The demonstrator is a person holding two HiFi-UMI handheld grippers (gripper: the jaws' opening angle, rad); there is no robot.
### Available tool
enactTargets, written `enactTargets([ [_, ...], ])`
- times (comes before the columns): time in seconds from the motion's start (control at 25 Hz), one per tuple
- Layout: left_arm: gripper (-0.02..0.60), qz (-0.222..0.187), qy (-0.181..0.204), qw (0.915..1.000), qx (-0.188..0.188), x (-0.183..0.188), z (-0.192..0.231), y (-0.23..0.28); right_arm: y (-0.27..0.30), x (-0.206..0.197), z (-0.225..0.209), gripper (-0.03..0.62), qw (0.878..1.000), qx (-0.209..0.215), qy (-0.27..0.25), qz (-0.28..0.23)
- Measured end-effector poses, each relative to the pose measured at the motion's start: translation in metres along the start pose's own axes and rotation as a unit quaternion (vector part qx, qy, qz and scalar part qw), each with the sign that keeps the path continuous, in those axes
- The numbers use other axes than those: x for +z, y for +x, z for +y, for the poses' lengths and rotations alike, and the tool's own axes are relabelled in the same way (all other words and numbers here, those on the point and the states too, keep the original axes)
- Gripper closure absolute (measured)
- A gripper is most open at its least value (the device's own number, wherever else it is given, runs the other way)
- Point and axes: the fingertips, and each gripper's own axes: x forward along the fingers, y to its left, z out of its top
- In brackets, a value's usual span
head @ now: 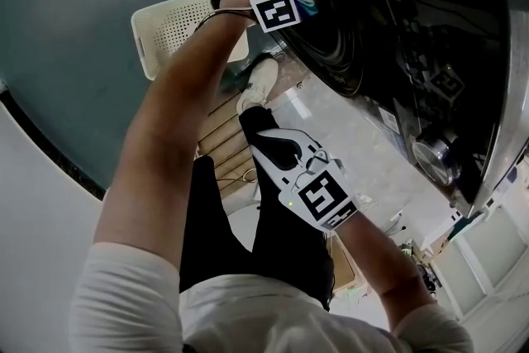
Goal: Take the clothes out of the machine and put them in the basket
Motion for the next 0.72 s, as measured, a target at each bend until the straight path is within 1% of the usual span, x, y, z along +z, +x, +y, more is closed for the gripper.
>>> enactTargets([
  [0.16,0.505,-0.038,-0.028,0.9987,0.022,0.012,0.003,-0.031,-0.002,-0.001,0.002,0.572,1.000,-0.007,-0.008,-0.011],
  [0.28,0.506,-0.062,-0.041,0.9970,0.023,0.021,0.001,-0.059,-0.004,0.000,0.010,0.572,1.000,-0.013,-0.009,-0.014],
  [0.36,0.506,-0.069,-0.043,0.9964,0.022,0.024,-0.001,-0.077,-0.005,0.003,0.017,0.572,1.000,-0.017,-0.012,-0.020],
  [0.44,0.506,-0.080,-0.055,0.9950,0.023,0.028,0.000,-0.097,-0.006,0.008,0.025,0.572,0.999,-0.021,-0.014,-0.028],
  [0.6,0.506,-0.118,-0.098,0.9879,0.020,0.037,0.001,-0.146,-0.010,0.017,0.046,0.571,0.999,-0.025,-0.014,-0.041],
  [0.72,0.506,-0.146,-0.133,0.9802,0.017,0.040,-0.003,-0.181,-0.011,0.018,0.059,0.572,0.998,-0.030,-0.015,-0.048],
])
